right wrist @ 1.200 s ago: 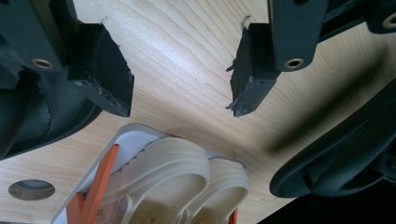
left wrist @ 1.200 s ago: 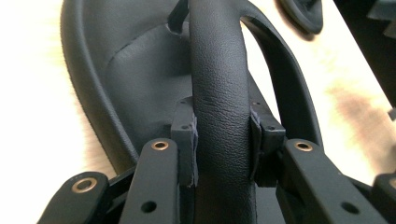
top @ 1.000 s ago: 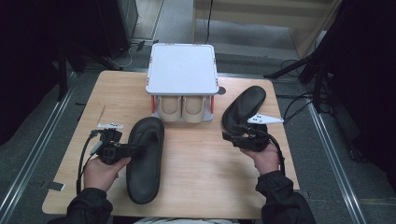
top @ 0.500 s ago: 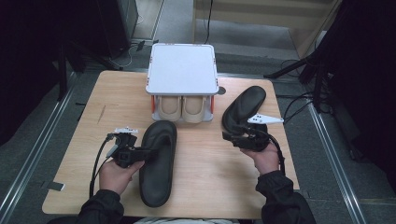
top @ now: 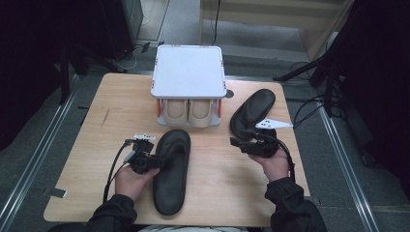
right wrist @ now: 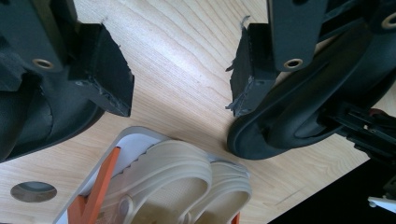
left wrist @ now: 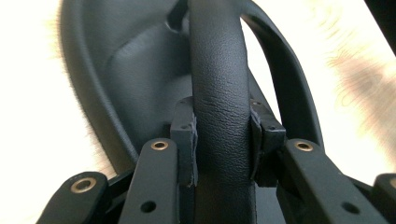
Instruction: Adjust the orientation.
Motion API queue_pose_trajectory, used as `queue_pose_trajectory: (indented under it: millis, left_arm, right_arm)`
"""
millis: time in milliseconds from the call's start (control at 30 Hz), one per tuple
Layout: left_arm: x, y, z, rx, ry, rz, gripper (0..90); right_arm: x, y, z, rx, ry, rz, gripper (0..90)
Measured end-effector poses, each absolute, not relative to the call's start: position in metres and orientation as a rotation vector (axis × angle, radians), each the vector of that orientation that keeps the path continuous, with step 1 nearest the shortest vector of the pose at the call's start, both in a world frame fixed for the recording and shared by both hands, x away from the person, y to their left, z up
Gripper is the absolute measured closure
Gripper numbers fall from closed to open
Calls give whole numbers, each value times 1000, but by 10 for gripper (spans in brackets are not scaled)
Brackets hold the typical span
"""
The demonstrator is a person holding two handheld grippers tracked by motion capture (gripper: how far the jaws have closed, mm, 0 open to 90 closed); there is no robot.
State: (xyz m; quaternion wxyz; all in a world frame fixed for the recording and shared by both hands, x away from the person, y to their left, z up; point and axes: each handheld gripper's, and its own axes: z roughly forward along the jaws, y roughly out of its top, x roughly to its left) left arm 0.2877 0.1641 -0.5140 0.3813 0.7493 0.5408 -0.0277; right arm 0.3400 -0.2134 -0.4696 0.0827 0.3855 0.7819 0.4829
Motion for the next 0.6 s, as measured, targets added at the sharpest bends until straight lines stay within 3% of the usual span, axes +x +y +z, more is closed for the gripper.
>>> queue_pose_trajectory:
  millis: [367,600]
  left_arm:
    - [293,161,-518,1907,1380,-73,673]
    - [293,164,-512,1917,1364,-53,568]
  right_arm:
    - [339,-216,-470,1158,2332,1439,401]
    - [338,-216,-469,1158,2331,1443,406]
